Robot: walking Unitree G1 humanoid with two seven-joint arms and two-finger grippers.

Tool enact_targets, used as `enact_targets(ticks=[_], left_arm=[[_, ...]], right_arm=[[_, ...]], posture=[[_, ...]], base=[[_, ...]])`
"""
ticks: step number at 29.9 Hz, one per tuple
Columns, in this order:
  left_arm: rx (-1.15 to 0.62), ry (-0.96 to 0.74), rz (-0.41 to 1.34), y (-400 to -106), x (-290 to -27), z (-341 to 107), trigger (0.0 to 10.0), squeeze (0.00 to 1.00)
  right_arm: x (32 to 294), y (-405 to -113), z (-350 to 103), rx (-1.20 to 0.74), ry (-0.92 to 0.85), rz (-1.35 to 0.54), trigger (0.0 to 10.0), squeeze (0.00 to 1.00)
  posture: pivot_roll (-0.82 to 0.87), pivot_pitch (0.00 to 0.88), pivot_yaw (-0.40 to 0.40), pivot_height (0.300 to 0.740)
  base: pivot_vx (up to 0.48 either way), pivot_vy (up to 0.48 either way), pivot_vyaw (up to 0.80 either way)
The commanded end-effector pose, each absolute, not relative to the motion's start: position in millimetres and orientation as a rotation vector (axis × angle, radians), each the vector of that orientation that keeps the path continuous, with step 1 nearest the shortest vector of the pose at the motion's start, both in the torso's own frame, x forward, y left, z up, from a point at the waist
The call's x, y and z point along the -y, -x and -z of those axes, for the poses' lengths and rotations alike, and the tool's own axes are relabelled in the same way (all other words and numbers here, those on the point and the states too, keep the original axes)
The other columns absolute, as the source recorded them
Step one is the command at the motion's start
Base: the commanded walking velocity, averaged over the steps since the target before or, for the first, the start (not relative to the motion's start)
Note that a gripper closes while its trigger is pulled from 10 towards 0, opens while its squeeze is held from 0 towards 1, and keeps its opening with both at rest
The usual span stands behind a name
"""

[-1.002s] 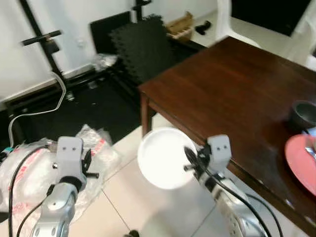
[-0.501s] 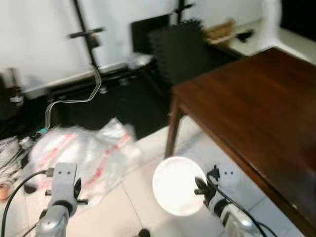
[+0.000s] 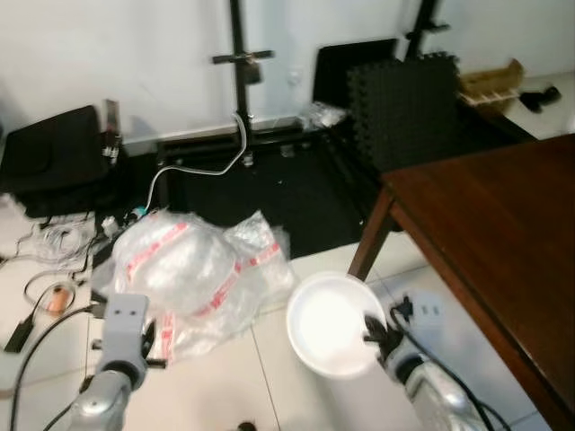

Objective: Setting the table

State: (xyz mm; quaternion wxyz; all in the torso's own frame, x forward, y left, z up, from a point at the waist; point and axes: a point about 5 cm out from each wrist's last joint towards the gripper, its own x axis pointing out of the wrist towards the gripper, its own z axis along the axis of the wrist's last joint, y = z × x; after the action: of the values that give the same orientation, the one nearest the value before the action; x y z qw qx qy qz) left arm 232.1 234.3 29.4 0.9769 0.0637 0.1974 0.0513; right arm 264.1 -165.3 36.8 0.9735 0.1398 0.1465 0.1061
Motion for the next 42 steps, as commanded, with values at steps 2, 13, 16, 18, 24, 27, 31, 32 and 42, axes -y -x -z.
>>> enact_targets(ticks=[2,13,16,18,24,27,31,32,42], left_arm=[[-0.417,-0.123,-0.097,-227,-232,-24,10.0,0.0],[-0.394,-0.124,-0.087,-230,-230,-29,10.0,0.0],[-0.386,-0.125,-0.083,-230,-229,-31,10.0,0.0],[-0.381,-0.124,-0.081,-230,-228,-32,10.0,0.0],[-0.369,-0.125,-0.073,-232,-225,-35,10.0,0.0],[-0.365,-0.126,-0.07,-233,-225,-36,10.0,0.0],[-0.36,-0.128,-0.066,-234,-225,-37,10.0,0.0],[-0.359,-0.129,-0.065,-234,-225,-38,10.0,0.0],[-0.355,-0.131,-0.062,-235,-224,-40,10.0,0.0]], right_arm=[[170,-258,-28,-0.329,-0.307,-0.186,10.0,0.0],[172,-258,-28,-0.323,-0.311,-0.17,10.0,0.0],[173,-261,-31,-0.307,-0.308,-0.155,10.0,0.0],[174,-262,-32,-0.303,-0.308,-0.149,10.0,0.0],[175,-263,-33,-0.296,-0.307,-0.135,10.0,0.0],[175,-264,-33,-0.292,-0.31,-0.129,10.0,0.0],[175,-265,-34,-0.285,-0.316,-0.119,10.0,0.0],[175,-265,-35,-0.283,-0.317,-0.118,10.0,0.0],[175,-267,-36,-0.276,-0.319,-0.113,10.0,0.0]], posture=[[0.0,0.045,0.049,0.74],[0.0,0.049,0.051,0.74],[0.0,0.051,0.051,0.74],[0.0,0.053,0.051,0.74],[0.0,0.054,0.052,0.74],[0.0,0.055,0.054,0.74],[0.0,0.054,0.056,0.74],[0.0,0.054,0.056,0.74],[0.0,0.054,0.056,0.74]], base=[[0.0,0.0,0.79],[0.0,0.0,0.79],[0.0,0.0,0.79],[0.0,0.0,0.79],[0.0,0.0,0.79],[0.0,0.0,0.79],[0.0,0.0,0.79],[0.0,0.0,0.79],[0.0,0.0,0.79]])
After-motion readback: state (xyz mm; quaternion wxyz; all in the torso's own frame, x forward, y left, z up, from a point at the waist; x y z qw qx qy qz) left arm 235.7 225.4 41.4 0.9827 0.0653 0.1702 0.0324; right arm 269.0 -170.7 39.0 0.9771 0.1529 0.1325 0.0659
